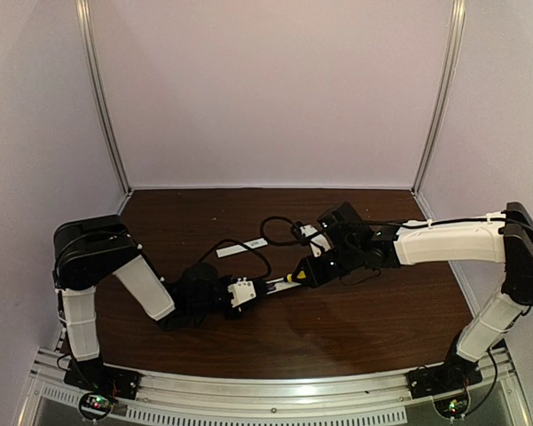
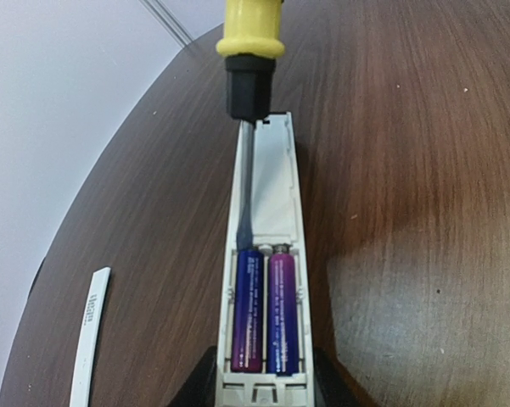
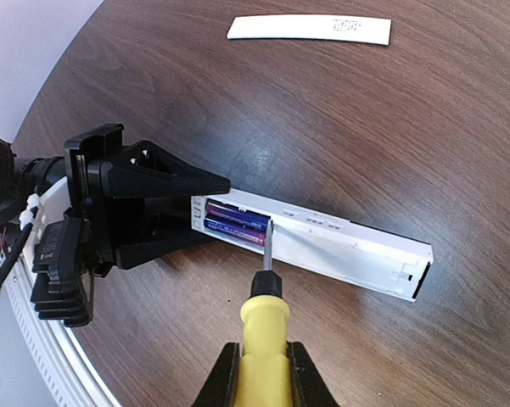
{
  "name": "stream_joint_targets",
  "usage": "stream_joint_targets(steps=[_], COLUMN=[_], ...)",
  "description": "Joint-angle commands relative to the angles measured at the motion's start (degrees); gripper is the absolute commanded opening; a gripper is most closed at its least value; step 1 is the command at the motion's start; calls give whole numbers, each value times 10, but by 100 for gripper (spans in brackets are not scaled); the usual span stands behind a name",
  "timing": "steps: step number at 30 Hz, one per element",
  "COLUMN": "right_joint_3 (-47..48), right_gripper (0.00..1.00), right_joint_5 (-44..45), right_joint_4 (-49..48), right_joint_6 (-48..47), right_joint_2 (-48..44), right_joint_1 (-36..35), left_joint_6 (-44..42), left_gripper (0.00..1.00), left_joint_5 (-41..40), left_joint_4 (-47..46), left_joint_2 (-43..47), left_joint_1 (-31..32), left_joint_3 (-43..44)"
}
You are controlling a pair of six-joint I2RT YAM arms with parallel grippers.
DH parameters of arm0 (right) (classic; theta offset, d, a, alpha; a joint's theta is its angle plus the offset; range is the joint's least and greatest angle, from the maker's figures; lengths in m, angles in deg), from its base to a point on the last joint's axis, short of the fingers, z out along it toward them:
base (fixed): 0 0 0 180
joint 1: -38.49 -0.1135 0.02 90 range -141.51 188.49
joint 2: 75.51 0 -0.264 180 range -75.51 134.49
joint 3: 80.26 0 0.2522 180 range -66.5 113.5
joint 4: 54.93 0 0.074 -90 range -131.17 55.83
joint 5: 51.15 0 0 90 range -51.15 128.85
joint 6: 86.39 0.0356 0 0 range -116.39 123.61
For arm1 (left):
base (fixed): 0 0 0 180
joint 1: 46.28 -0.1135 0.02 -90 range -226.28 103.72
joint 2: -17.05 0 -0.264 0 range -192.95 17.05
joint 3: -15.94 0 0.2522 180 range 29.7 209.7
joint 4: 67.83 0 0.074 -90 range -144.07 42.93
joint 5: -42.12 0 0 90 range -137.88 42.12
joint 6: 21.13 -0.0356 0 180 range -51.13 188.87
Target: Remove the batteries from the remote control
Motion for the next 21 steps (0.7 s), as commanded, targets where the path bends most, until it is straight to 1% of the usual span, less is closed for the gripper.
stream_joint_targets(steps=[1, 8, 21], right_joint_3=[-8, -9, -8], right_gripper=[0, 0, 0], right_joint_5=[-76, -100, -140], right_joint_4=[-20, -18, -36], right_joint_6=[-7, -19, -13], right_joint_2=[9, 9, 13], right_joint_1=[-6, -5, -5], left_joint_6=[-11, -14, -13], left_gripper=[0, 0, 0], left_joint_5=[11, 10, 11], left_joint_4=[-55, -52, -50], left_joint_2=[-3, -3, -5], left_joint_1=[11, 13, 15], left_joint_3=[10, 11, 12])
